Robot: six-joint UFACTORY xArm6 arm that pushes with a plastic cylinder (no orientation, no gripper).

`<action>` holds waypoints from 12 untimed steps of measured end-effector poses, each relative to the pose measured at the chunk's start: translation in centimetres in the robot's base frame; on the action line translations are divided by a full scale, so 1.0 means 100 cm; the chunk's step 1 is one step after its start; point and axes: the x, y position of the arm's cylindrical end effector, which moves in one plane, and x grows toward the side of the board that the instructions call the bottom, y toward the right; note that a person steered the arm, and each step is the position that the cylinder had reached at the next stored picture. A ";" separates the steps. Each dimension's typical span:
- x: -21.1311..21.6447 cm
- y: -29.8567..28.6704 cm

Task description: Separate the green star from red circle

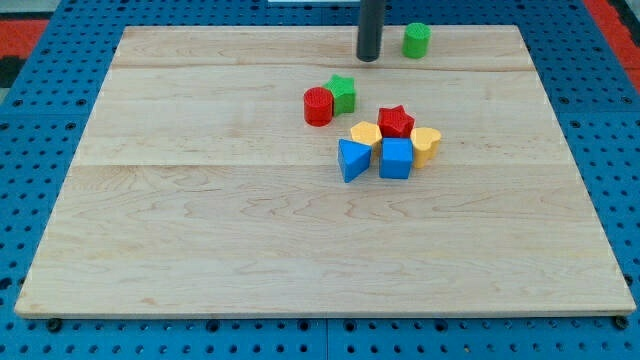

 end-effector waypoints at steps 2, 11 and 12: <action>-0.023 0.058; 0.240 -0.173; 0.217 -0.130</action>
